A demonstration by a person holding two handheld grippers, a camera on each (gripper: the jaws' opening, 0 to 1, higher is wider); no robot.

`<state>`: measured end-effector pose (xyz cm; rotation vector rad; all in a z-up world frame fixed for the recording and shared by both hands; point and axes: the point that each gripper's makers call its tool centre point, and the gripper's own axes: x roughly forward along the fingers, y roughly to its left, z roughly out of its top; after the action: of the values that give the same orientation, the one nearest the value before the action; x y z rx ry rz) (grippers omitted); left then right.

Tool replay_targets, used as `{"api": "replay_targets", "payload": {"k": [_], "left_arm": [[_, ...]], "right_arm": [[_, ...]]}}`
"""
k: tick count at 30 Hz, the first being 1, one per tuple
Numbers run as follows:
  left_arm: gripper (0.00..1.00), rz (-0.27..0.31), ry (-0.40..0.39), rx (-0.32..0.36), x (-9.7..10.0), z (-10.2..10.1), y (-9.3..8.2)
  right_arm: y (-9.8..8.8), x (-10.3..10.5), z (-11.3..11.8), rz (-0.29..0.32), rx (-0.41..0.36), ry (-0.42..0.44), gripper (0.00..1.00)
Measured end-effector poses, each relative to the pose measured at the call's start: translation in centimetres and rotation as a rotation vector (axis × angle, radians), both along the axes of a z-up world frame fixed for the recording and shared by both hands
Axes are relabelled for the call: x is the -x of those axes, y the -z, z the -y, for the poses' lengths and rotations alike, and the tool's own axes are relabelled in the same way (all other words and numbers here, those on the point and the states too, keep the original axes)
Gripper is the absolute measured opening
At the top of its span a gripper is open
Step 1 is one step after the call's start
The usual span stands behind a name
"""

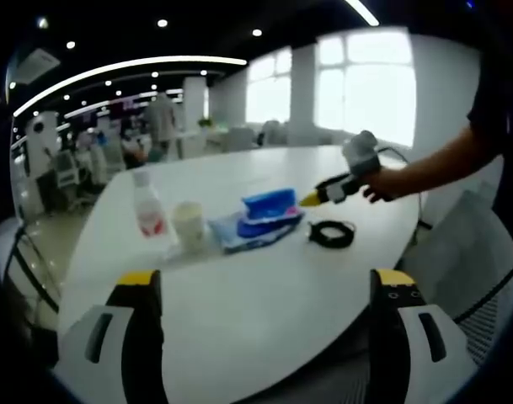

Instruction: Arrange the tabletop items into an orderly group along one side of the table until the central work area is clear of visible clutter.

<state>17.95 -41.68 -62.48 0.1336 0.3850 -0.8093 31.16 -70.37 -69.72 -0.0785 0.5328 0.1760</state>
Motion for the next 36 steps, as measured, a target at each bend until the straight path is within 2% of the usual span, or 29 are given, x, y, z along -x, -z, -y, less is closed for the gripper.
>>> {"api": "replay_targets", "payload": {"k": [15,20,22,25,28,32,36], "left_arm": [[0.99,-0.012,-0.007,0.012,0.0,-0.1,0.1],[0.99,-0.012,-0.013,0.011,-0.1,-0.3,0.1],[0.99,-0.014,-0.013,0.012,-0.1,-0.3,0.1],[0.98,-0.016,-0.012,0.011,-0.1,-0.3,0.2],[0.98,-0.014,-0.014,0.009,-0.1,-0.3,0.2],[0.98,-0.016,-0.011,0.008,-0.1,-0.3,0.2],[0.97,-0.019,-0.008,0.010,-0.1,-0.2,0.2]], "right_arm": [[0.9,-2.3,0.6,-0.009,-0.034,0.125,0.43],[1.2,-2.8,0.4,-0.023,-0.066,0.150,0.38],[1.3,-3.0,0.6,-0.026,-0.070,0.165,0.33],[1.5,-3.1,0.7,-0.040,-0.143,0.214,0.26],[1.5,-3.3,0.8,-0.042,-0.145,0.219,0.20],[1.6,-3.2,1.0,-0.057,-0.146,0.228,0.07],[1.6,-3.1,1.0,-0.063,-0.137,0.223,0.05]]}}
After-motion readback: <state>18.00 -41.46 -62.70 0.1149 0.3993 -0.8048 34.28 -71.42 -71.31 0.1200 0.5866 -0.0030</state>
